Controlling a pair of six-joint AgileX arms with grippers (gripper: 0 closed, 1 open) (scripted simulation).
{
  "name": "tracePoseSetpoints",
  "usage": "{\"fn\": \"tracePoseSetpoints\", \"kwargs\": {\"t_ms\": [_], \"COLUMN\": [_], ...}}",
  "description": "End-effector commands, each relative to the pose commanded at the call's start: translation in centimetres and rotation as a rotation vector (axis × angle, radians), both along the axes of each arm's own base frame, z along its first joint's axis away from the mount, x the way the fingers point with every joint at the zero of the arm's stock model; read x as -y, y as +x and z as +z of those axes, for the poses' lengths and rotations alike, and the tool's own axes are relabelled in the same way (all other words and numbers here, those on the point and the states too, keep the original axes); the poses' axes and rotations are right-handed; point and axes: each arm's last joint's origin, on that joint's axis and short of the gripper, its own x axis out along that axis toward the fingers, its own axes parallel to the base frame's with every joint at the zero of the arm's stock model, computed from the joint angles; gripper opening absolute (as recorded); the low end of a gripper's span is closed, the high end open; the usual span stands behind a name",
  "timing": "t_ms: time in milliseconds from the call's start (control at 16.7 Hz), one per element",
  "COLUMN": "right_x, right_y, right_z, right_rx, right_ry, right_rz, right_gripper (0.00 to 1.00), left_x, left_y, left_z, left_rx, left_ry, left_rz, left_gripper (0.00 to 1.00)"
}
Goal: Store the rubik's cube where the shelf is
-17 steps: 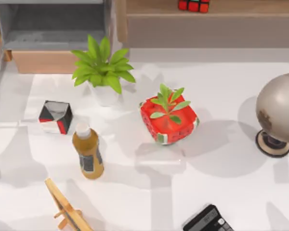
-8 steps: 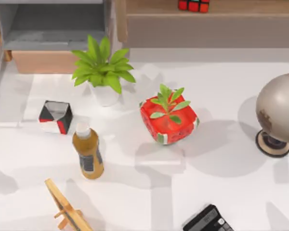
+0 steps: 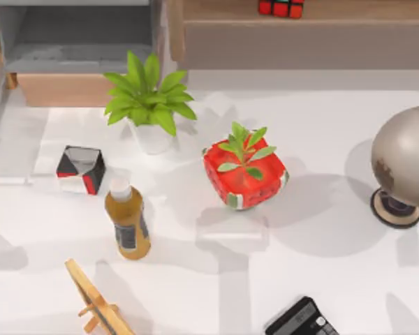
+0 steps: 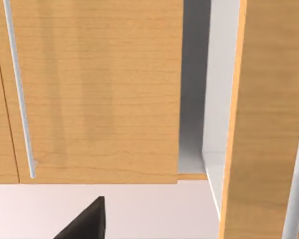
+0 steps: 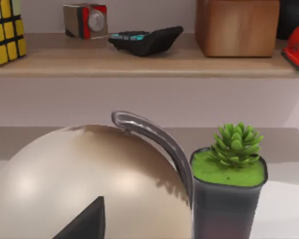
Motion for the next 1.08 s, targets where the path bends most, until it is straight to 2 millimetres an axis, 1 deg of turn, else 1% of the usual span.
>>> {"fn": "tracePoseSetpoints", "kwargs": {"t_ms": [120,360,1080], "right_x": [0.0,0.0,0.0], "right_y": [0.0,0.0,0.0], "right_z": [0.0,0.0,0.0], "right_rx": [0.0,0.0,0.0], "right_ry": [0.0,0.0,0.0], "right_rz": [0.0,0.0,0.0], "right_gripper": [1.0,1.0,1.0], "left_x": [0.05,0.06,0.06], "left_y": [0.91,1.03,1.03], "left_z": [-0.01,-0.01,-0.01], "left_rx": [0.0,0.0,0.0], "left_ry": [0.0,0.0,0.0], "left_rz": [0.0,0.0,0.0], "left_gripper": [1.0,1.0,0.1]}}
